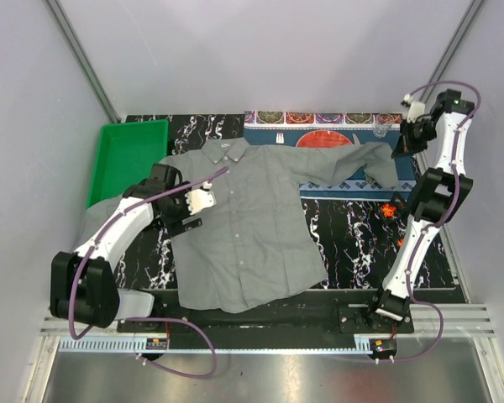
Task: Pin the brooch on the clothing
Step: Flatten out the clothes at the center of the board.
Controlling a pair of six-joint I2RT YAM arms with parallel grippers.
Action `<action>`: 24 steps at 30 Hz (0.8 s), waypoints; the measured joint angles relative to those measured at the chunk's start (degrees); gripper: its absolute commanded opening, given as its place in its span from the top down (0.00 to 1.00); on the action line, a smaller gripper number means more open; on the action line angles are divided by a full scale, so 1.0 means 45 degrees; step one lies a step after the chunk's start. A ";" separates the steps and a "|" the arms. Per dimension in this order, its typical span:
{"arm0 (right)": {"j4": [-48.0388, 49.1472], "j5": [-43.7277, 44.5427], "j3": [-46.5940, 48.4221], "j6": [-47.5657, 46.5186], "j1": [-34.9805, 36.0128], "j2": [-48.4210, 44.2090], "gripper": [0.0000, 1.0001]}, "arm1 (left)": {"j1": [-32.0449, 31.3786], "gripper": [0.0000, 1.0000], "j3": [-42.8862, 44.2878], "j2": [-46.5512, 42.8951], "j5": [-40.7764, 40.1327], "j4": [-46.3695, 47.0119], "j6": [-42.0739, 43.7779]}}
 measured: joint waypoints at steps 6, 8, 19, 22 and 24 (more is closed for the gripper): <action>0.0321 0.1297 0.2929 -0.0996 0.0068 0.0015 1.00 | 0.0029 0.16 -0.0194 0.1015 -0.0597 0.0437 -0.0403; 0.0335 0.1880 0.2803 -0.1559 0.0102 -0.0238 1.00 | 0.0029 0.16 -0.0296 0.1224 -0.0777 0.0539 -0.0500; 0.0238 0.3186 0.1661 -0.3575 0.0165 -0.0437 1.00 | 0.0039 0.15 -0.0359 0.1375 -0.1112 0.0782 -0.0573; 0.0238 0.3172 0.1661 -0.3949 0.0165 -0.0515 1.00 | 0.0039 0.15 -0.0384 0.1375 -0.1156 0.0806 -0.0573; 0.0253 0.3152 0.1613 -0.4182 0.0165 -0.0631 0.91 | 0.0039 0.15 -0.0384 0.1375 -0.1171 0.0826 -0.0573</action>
